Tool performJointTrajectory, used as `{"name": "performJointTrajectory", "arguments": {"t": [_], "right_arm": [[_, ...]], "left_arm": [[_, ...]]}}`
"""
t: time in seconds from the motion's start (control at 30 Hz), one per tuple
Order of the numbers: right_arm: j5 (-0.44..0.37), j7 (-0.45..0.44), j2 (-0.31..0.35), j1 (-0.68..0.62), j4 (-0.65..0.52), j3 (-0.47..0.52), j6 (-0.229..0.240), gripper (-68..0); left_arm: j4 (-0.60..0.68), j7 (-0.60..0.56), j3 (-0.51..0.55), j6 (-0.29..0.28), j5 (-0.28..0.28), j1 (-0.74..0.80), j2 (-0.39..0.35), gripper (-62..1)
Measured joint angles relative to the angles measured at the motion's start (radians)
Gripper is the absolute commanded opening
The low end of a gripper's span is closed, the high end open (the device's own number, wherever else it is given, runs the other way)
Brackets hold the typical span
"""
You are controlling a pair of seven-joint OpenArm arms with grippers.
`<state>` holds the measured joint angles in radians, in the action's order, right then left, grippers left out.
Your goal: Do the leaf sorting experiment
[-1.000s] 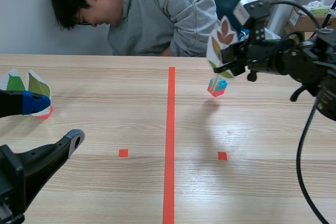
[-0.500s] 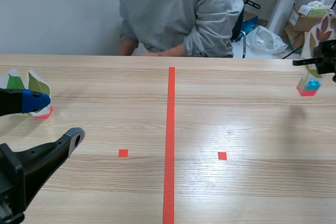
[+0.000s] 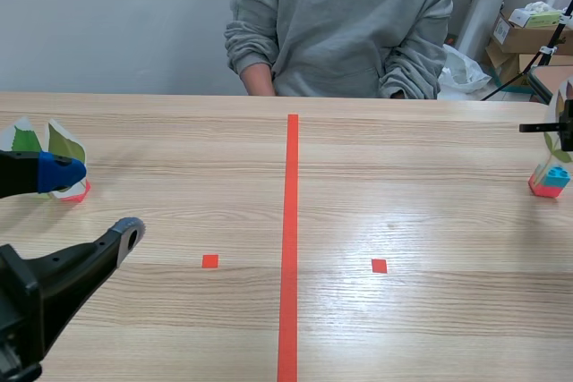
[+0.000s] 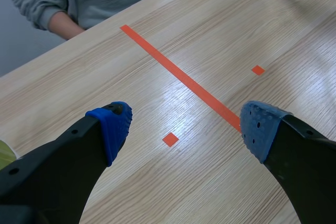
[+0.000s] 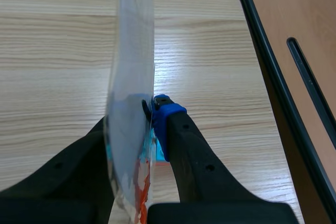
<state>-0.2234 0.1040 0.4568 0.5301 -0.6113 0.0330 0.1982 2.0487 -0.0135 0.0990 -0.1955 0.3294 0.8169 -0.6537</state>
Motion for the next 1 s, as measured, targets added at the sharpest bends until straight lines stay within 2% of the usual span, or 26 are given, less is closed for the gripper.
{"name": "performJointTrajectory", "arguments": {"t": [0.17,0.37,0.57,0.6,0.7,0.8,0.9,1.0], "right_arm": [[0.018,-0.025,0.0,0.035,0.051,0.0,-0.027,-66.0],[0.018,-0.025,-0.001,0.028,0.051,0.0,-0.03,-51.6],[0.018,-0.028,-0.001,0.028,0.051,0.0,-0.037,-49.8],[0.018,-0.028,-0.001,0.028,0.051,0.0,-0.037,-47.3],[0.018,-0.028,-0.002,0.028,0.05,0.0,-0.037,-32.3],[0.018,-0.027,-0.002,0.028,0.05,0.0,-0.037,-21.3],[0.017,0.002,-0.002,0.028,0.048,0.0,-0.043,-12.1],[0.017,0.031,-0.001,0.006,0.006,0.0,-0.045,-6.7]], "left_arm": [[0.0,0.0,0.0,0.0,0.0,0.0,0.0,-15.9],[0.0,-0.003,0.0,0.0,0.0,0.0,0.0,-15.9],[0.0,-0.003,0.0,0.0,0.0,0.0,0.0,-15.9],[0.0,-0.003,0.0,0.0,0.0,0.0,0.0,-15.9],[0.0,-0.003,0.0,0.0,0.0,0.0,0.0,-15.9],[0.0,-0.003,0.0,0.0,0.0,0.0,0.0,-15.9],[0.0,-0.003,0.0,0.0,0.0,0.0,0.0,-15.9],[0.0,-0.003,0.0,0.0,0.0,0.0,0.0,-15.9]]}}
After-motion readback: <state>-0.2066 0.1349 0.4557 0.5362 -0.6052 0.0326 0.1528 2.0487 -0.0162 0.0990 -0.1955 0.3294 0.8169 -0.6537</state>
